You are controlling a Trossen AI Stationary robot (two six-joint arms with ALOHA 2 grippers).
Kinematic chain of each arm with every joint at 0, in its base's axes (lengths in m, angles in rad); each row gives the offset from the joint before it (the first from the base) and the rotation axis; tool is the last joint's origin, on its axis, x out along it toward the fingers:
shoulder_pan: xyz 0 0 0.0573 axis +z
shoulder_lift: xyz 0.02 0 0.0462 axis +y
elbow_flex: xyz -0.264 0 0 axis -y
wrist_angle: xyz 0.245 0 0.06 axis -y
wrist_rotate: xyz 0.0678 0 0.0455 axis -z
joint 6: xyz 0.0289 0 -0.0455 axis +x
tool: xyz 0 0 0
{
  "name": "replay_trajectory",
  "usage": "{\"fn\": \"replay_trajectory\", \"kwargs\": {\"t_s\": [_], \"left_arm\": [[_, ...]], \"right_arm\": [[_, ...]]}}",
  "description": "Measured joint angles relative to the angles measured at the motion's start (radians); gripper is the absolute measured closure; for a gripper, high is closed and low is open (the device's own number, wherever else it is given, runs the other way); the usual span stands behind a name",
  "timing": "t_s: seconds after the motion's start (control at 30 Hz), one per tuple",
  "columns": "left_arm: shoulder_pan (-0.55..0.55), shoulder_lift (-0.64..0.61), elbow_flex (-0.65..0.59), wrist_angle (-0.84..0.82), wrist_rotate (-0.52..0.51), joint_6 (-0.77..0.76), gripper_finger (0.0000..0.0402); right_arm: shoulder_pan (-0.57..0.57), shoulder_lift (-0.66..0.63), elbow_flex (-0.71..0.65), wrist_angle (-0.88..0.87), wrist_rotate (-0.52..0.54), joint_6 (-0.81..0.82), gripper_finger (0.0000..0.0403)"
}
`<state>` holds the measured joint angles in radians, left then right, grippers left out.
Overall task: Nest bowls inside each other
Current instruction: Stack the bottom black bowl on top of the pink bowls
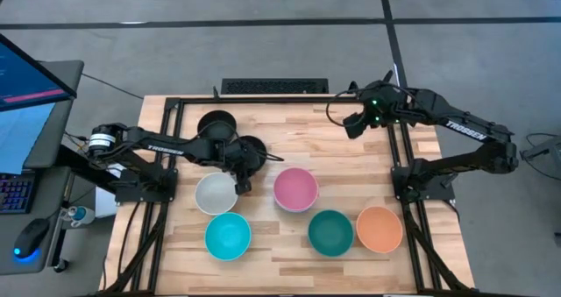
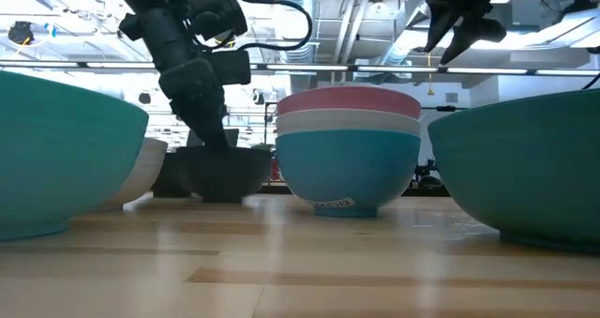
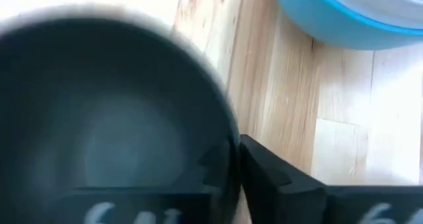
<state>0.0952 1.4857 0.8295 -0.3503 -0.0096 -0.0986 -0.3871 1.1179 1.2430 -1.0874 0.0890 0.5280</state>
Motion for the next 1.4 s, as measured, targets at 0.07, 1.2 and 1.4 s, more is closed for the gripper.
{"fn": "replay_trajectory", "kwargs": {"t_s": [0.07, 1.2, 1.4], "left_arm": [[0.000, 0.000, 0.001, 0.012, 0.007, 0.004, 0.0393], [0.013, -0.093, 0.350, -0.196, 0.360, 0.081, 0.0401], [-0.007, -0.030, 0.502, -0.252, 0.415, 0.095, 0.0401]], "right_arm": [[0.026, 0.000, -0.006, 0.006, -0.032, 0.016, 0.0163], [0.051, -0.370, -0.271, 0.190, -0.508, -0.028, 0.0217], [0.050, -0.418, -0.341, 0.223, -0.608, -0.058, 0.0237]]}}
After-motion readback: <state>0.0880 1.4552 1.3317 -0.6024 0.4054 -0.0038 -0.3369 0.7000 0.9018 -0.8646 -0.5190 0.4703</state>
